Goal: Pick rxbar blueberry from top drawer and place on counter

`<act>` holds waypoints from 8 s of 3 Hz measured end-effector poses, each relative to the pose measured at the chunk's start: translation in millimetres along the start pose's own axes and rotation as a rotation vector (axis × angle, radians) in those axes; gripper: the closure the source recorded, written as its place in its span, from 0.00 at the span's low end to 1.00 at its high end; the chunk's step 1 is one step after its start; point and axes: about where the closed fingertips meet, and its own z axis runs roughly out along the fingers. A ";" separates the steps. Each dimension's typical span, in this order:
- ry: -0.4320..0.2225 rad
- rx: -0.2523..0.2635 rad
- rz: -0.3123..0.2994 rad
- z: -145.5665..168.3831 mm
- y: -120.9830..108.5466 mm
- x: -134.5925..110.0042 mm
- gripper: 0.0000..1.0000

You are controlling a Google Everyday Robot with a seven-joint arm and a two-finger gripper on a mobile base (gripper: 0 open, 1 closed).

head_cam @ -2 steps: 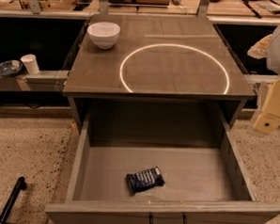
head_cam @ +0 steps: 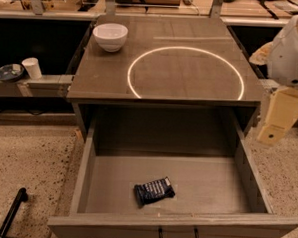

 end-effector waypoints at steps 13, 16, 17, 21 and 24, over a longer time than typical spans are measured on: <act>-0.048 -0.321 -0.599 380.6 136.4 -98.1 0.37; -0.132 -0.307 -0.525 348.6 107.4 -86.1 1.00; -0.124 -0.252 -0.479 293.8 52.6 -79.1 1.00; 0.059 -0.211 -0.133 174.8 -132.6 -7.8 1.00; -0.246 -0.084 0.124 159.0 -235.5 -59.0 0.81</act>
Offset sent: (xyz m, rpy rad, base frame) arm -0.0246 0.1437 -0.1765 -0.0400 0.1557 0.4813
